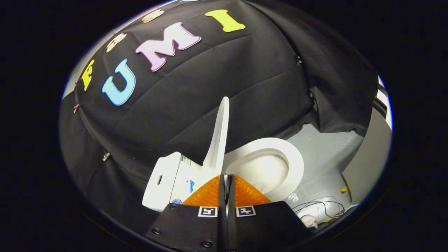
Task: Open the toilet lid.
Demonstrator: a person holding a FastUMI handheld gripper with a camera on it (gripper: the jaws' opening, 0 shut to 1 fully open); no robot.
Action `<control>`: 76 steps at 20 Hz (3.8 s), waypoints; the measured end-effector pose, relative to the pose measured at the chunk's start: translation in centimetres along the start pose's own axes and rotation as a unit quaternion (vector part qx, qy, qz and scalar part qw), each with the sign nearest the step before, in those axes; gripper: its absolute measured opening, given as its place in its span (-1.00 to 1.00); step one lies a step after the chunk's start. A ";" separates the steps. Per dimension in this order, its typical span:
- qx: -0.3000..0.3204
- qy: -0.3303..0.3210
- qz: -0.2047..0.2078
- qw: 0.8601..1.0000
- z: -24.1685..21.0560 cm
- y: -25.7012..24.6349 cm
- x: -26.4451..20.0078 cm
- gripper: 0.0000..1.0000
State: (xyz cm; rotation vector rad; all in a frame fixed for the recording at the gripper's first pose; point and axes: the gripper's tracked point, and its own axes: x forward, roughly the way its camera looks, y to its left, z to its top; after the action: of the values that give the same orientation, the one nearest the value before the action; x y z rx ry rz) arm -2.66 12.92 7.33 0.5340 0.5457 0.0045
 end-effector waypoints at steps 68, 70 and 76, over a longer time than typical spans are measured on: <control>-0.325 -0.063 0.024 0.943 -11.7 32.6 -2.6 0.99; -0.323 -0.068 0.044 0.943 -11.1 31.5 -3.8 0.99; -0.307 -0.080 0.057 0.946 -6.6 24.4 -5.6 0.99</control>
State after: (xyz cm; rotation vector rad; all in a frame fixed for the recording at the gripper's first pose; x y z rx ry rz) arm -7.50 36.39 17.13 -0.0471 0.3262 0.2333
